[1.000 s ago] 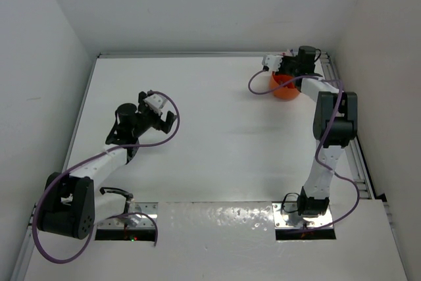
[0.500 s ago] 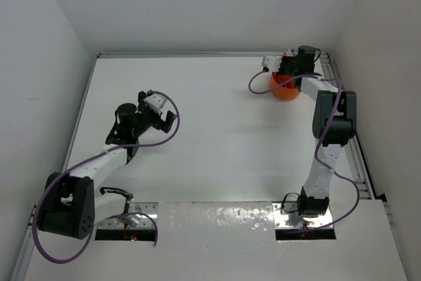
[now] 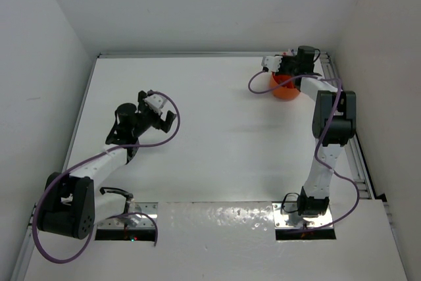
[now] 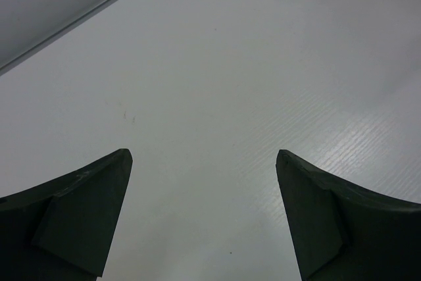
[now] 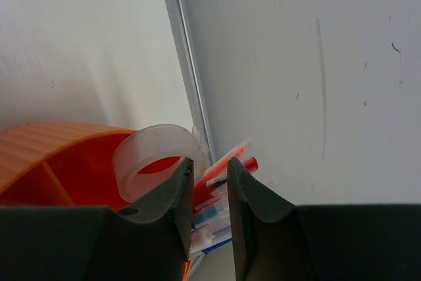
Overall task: Sort the stationery into containers
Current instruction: Place the stationery in the storage box.
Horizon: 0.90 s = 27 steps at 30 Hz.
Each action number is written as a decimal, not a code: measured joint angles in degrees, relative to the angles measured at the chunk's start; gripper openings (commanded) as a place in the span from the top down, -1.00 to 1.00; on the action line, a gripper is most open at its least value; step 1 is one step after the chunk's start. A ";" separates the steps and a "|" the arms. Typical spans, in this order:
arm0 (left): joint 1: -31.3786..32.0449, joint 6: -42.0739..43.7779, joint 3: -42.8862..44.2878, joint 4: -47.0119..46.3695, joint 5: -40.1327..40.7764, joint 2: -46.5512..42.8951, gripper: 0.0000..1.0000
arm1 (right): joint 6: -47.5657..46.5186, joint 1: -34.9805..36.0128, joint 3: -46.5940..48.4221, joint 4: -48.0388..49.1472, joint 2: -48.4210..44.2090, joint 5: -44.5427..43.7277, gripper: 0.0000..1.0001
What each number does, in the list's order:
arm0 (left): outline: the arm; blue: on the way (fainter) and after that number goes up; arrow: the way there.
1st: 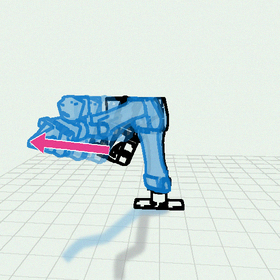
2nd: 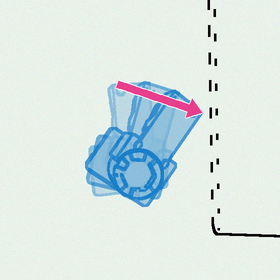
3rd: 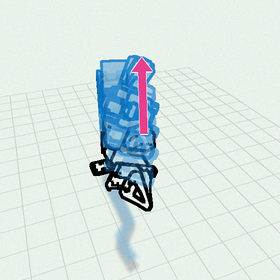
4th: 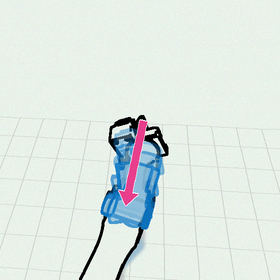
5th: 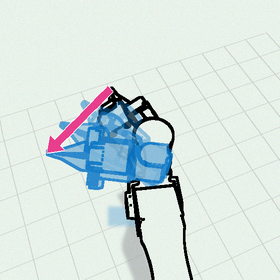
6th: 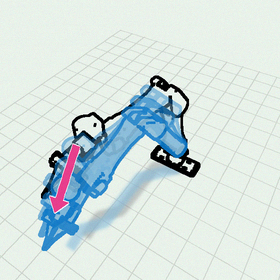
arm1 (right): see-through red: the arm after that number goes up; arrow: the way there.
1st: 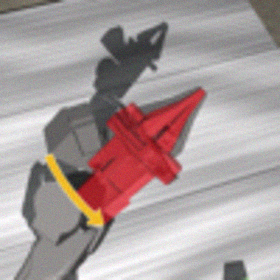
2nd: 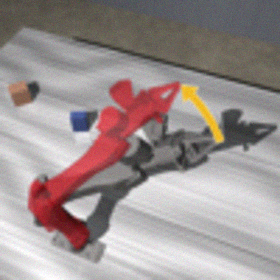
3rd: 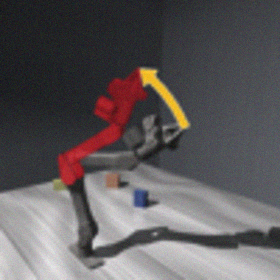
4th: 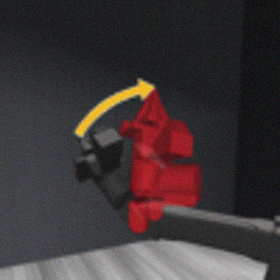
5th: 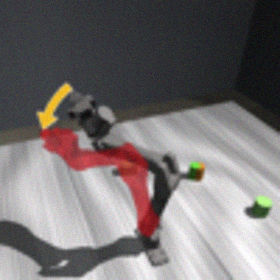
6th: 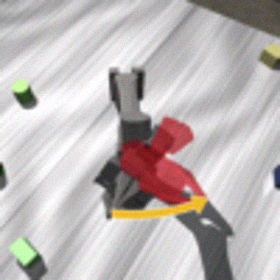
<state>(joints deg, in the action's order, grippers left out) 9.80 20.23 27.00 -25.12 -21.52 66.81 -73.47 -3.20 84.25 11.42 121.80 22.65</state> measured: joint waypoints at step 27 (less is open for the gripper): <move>-0.22 0.72 -1.20 -1.16 -0.02 -1.68 -0.79 | 0.55 -0.04 -4.24 -0.24 -5.35 -1.75 0.40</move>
<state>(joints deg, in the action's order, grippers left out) 9.58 20.95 25.80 -26.28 -21.54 65.12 -72.93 -3.25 80.01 11.18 116.44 20.91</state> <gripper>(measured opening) 0.895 0.297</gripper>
